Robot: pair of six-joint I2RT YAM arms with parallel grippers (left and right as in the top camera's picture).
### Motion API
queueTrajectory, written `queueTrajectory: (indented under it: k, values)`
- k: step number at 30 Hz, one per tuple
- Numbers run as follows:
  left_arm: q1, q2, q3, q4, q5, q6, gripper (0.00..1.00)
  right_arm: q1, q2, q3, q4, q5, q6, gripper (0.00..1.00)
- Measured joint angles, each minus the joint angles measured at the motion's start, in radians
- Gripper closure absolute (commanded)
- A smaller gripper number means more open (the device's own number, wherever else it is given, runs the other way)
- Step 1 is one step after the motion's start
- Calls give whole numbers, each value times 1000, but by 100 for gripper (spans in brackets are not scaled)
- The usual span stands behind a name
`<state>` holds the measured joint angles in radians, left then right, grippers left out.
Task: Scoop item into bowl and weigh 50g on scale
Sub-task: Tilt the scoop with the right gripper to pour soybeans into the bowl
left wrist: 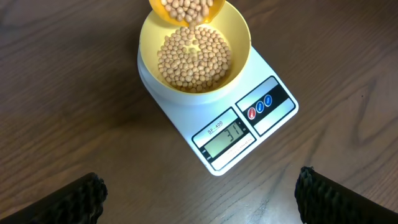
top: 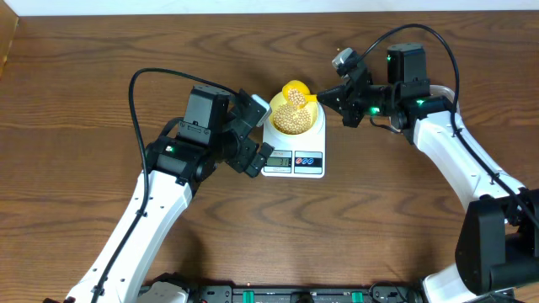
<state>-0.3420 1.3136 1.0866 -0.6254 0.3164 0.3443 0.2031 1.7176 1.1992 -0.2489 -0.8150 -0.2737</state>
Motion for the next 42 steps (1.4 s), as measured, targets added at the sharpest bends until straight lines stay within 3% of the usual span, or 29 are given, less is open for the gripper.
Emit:
queueTrajectory:
  k: [42]
  values:
    - [0,0,0,0,0,0,1,0,0,0,0,0,-120,99]
